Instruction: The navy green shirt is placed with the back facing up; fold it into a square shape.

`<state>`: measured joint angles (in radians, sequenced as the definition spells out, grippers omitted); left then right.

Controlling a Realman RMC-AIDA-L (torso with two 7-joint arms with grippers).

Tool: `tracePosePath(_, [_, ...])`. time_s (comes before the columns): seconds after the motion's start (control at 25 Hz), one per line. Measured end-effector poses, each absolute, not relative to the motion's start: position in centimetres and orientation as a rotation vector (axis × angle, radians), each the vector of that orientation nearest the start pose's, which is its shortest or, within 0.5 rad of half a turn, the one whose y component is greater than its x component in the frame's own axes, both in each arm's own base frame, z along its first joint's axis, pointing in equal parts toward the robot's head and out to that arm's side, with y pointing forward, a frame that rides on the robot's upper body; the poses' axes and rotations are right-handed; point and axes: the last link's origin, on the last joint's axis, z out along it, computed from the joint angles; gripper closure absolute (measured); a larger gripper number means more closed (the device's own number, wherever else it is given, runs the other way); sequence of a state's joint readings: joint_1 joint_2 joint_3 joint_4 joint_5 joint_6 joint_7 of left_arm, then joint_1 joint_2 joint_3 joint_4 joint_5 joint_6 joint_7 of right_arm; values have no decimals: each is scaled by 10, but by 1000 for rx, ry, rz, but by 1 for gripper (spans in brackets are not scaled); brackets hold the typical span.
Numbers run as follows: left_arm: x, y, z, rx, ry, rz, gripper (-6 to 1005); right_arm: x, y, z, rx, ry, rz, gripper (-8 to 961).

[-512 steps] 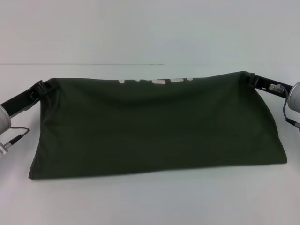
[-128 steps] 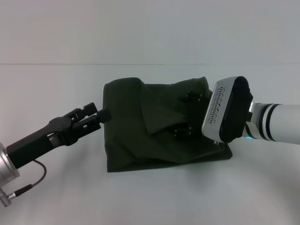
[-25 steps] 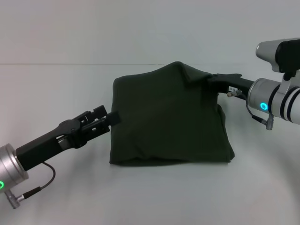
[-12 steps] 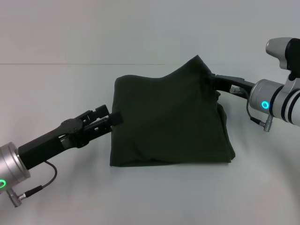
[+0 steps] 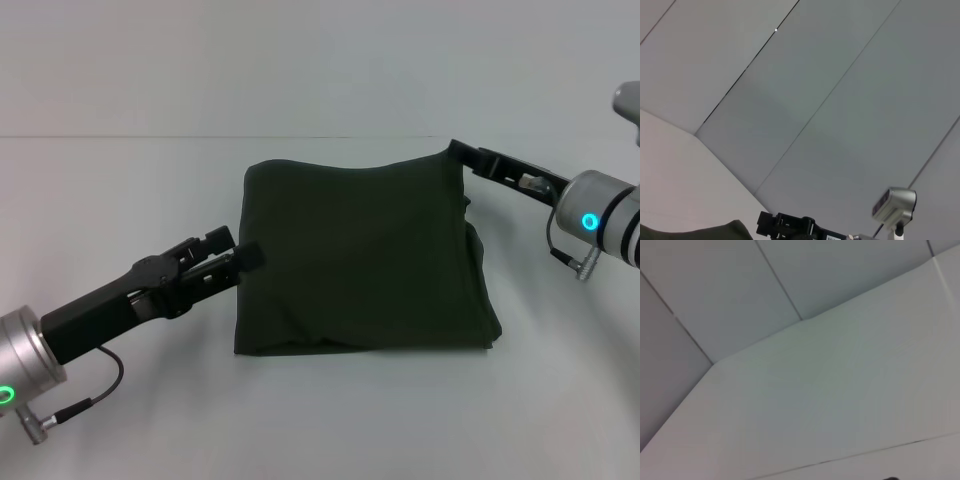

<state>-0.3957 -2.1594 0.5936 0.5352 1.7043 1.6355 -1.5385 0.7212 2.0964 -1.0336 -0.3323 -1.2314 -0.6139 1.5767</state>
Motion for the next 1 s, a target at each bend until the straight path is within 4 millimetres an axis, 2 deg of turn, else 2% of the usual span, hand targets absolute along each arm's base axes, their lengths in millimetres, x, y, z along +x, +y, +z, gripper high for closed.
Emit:
tracePosePath(0.16, [-269,291,-10,-2330,-1105,-1303,80,275,429,-30,-1778,1359,811,491])
tracePosePath(0.28, [-269,290,-10,-2329,-1111,-1305,80,285,422,-22,-1740,1386,872,256])
tracePosePath(0.4, [-268,289,-10,-2332,-1116,-1314,80,290,410,-13,-1776,1368,951,240])
tracePosePath(0.52, [-268,289,-9,-2334,-1128,-1323,80,290,395,-5,-1913,1269,979,223])
tracePosePath(0.76, [-273,289,-5,-2346,-1164,-1304,80,290,358,-4,-2251,945,894,196])
tracePosePath(0.92, [-276,290,-2,-2442,-1159,-1217,80,289,338,-11,-2423,757,804,195])
tracePosePath(1.0, [-276,289,-1,-2510,-1122,-1155,80,288,330,-15,-2465,664,788,147])
